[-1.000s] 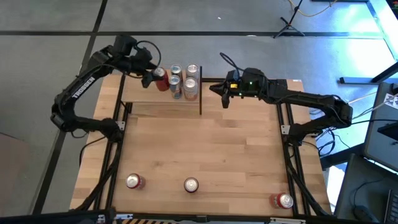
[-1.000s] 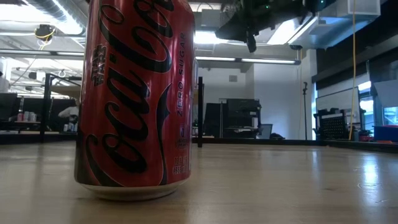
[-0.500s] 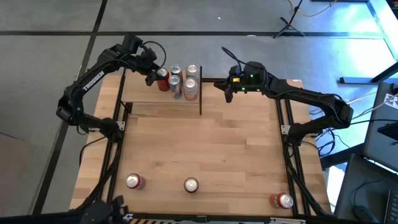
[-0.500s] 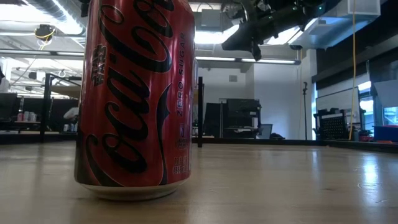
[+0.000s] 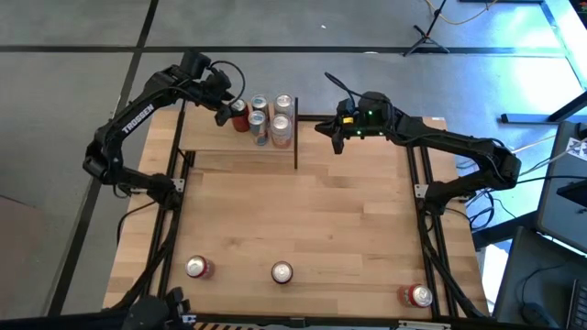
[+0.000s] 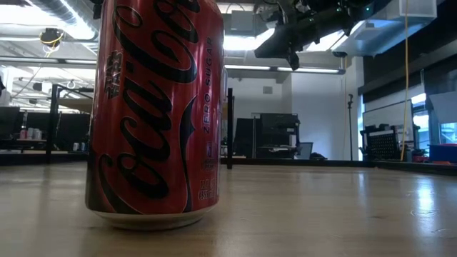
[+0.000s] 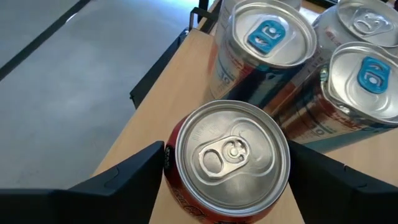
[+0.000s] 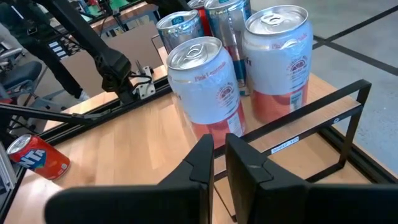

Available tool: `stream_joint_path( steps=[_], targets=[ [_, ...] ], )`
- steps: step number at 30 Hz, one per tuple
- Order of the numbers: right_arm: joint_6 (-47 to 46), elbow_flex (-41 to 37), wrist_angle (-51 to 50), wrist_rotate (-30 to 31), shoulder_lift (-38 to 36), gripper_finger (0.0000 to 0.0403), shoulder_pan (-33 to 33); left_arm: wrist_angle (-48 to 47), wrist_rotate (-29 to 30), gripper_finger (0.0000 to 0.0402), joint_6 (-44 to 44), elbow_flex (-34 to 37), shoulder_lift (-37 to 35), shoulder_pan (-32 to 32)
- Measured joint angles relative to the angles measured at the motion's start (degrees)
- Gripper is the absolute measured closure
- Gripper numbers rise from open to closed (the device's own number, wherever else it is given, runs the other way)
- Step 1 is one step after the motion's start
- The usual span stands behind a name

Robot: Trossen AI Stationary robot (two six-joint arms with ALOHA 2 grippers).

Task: Place canned beverage on shelf
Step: Put the top red soda can on the shelf, then put the red soda can on the shelf aligned with the other red soda can

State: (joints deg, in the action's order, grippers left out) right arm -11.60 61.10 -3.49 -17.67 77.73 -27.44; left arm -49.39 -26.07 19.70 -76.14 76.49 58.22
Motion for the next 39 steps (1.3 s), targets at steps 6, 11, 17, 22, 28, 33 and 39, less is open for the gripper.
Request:
stream_joint_path(
  steps=[6, 11, 17, 22, 28, 33, 39],
  targets=[
    [0.0, 0.0, 0.0, 0.0, 0.0, 0.037, 0.0, 0.4, 0.1, 0.0089, -0.1, 0.0, 0.0, -1.3],
    [0.0, 0.0, 0.0, 0.0, 0.0, 0.037, 0.0, 1.6, 1.0, 0.0073, -1.6, -0.1, -0.1, -2.1],
    [0.0, 0.0, -0.1, 0.0, 0.0, 0.037, 0.0, 1.9, 1.3, 0.0069, -2.1, -0.1, -1.9, -2.5],
    [0.2, 0.0, -0.1, 0.0, 0.0, 0.037, 0.0, 2.7, 1.5, 0.0073, -4.0, -1.6, -4.4, -2.4],
    [0.2, 0.0, 0.0, 0.0, 0.0, 0.037, 0.0, 3.3, 1.5, 0.0073, -8.5, -4.1, -7.3, -2.8],
    [0.0, 0.0, 1.1, 0.1, 0.0, 0.037, 0.0, 4.7, 0.8, 0.0073, -17.4, -4.3, -8.5, -4.1],
    [0.0, 0.0, 1.4, 0.5, 0.0, 0.037, 0.0, 5.3, -8.5, 0.0073, -16.6, -4.3, -8.6, -5.3]
  ],
)
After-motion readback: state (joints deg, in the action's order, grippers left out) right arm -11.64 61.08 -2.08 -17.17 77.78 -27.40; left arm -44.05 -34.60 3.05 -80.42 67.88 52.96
